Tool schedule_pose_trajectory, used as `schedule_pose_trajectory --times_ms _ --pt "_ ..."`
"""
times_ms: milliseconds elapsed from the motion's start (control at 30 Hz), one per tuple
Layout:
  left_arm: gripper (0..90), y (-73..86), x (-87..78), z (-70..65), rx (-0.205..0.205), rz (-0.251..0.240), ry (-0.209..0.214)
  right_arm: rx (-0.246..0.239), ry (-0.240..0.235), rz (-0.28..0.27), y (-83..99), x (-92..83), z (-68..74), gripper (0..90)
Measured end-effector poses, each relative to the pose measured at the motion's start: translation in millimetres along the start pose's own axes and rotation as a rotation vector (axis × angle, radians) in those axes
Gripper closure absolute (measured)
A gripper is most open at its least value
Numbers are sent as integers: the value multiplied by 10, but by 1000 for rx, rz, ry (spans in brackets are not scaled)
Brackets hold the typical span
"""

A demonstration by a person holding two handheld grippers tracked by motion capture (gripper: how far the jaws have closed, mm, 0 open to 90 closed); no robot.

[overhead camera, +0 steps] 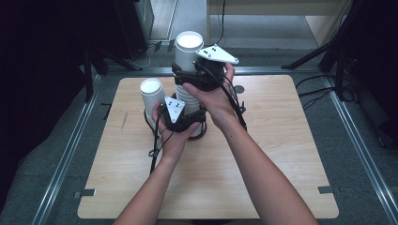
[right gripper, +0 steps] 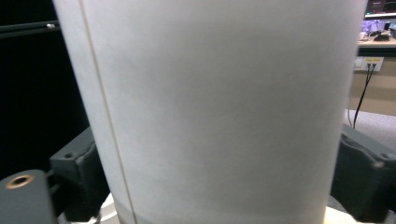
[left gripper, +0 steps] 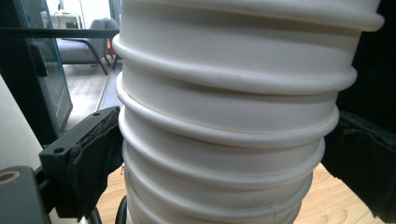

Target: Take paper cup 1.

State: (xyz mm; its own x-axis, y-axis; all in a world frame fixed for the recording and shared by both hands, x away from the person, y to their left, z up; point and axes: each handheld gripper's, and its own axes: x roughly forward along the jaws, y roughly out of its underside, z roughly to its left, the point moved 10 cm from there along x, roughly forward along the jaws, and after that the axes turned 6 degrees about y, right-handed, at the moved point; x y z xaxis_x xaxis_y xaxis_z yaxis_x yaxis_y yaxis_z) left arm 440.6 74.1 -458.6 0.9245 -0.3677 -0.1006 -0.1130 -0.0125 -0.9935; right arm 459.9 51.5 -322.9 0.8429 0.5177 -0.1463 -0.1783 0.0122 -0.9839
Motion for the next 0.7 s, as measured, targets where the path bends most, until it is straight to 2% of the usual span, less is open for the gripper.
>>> schedule_pose_trajectory --times_ms 100,500,700 --pt "24 0 1 0 -1 -1 -1 -20 4 -10 -13 -10 11 135" --pt "24 1 -5 4 -1 2 5 2 -2 -38 -170 -48 6 133" --pt "26 -21 -16 3 1 -6 9 4 -11 -29 -139 -41 10 117"
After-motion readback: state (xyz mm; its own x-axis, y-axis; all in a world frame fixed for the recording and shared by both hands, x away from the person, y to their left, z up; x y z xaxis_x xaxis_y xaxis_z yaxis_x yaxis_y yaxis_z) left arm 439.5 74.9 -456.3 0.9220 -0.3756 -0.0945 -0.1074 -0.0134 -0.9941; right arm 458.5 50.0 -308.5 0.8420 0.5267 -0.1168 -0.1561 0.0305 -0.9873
